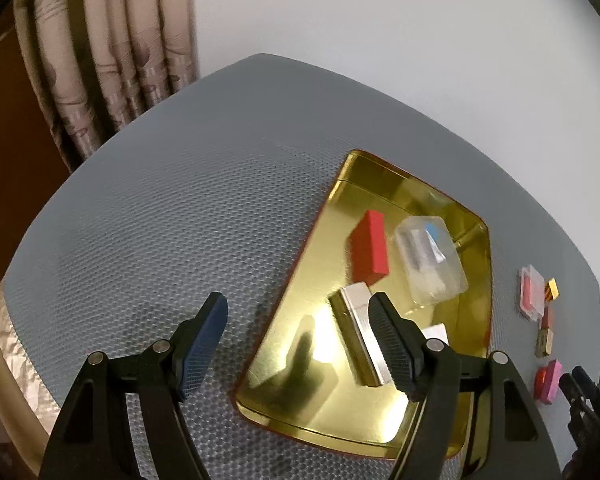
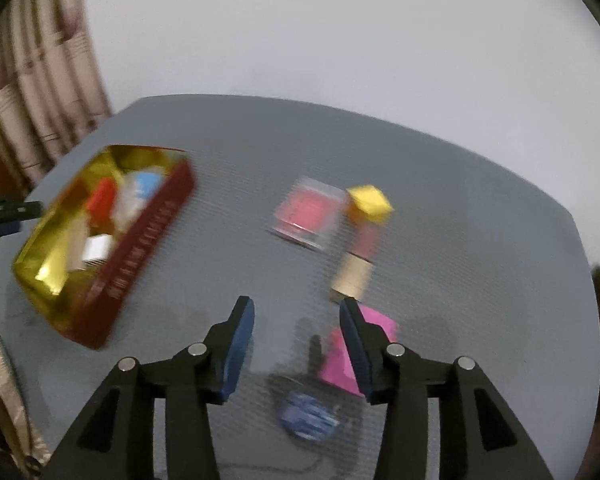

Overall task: Organize rigid objects
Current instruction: 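Grasp the pink block with the right gripper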

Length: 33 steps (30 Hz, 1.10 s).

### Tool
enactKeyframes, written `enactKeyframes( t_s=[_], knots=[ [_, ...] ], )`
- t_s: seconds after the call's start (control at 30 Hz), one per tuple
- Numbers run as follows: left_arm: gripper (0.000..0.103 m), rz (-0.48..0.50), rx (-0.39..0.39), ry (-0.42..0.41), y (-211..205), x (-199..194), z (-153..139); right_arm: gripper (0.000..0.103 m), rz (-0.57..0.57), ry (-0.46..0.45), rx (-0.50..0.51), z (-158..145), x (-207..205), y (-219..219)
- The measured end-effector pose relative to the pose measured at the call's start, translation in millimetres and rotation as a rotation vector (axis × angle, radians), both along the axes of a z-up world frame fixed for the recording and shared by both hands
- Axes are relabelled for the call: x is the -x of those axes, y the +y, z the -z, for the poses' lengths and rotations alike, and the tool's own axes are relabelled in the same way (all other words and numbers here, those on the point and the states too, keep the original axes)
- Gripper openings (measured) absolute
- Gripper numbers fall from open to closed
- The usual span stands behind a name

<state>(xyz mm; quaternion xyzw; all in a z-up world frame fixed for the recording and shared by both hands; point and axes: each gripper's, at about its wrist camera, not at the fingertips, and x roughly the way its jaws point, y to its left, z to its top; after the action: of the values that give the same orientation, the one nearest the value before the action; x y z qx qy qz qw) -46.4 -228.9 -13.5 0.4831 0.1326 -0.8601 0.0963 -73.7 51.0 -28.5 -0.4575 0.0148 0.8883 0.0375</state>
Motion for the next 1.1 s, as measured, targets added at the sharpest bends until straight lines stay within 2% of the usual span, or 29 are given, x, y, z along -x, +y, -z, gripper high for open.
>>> enactKeyframes(
  t_s=[0.07,0.27,0.53,0.63,0.77,1.1],
  knots=[
    [0.074,0.018,0.01,-0.002,6,0,0,0.047,0.038,-0.017,0.003,10,-7,18],
    [0.074,0.068,0.035,0.011,21,0,-1,0.047,0.086,-0.054,0.035,31,-19,47],
    [0.075,0.102,0.051,0.002,33,2,2,0.047,0.11,-0.071,0.017,48,-9,44],
    [0.075,0.108,0.052,0.0,37,2,3,0.047,0.104,-0.042,-0.008,51,-13,47],
    [0.075,0.124,0.06,-0.004,44,2,4,0.03,0.095,-0.02,0.004,50,-16,53],
    [0.075,0.269,0.132,0.017,87,-3,0,0.03,0.155,0.024,-0.015,48,-1,96]
  ],
)
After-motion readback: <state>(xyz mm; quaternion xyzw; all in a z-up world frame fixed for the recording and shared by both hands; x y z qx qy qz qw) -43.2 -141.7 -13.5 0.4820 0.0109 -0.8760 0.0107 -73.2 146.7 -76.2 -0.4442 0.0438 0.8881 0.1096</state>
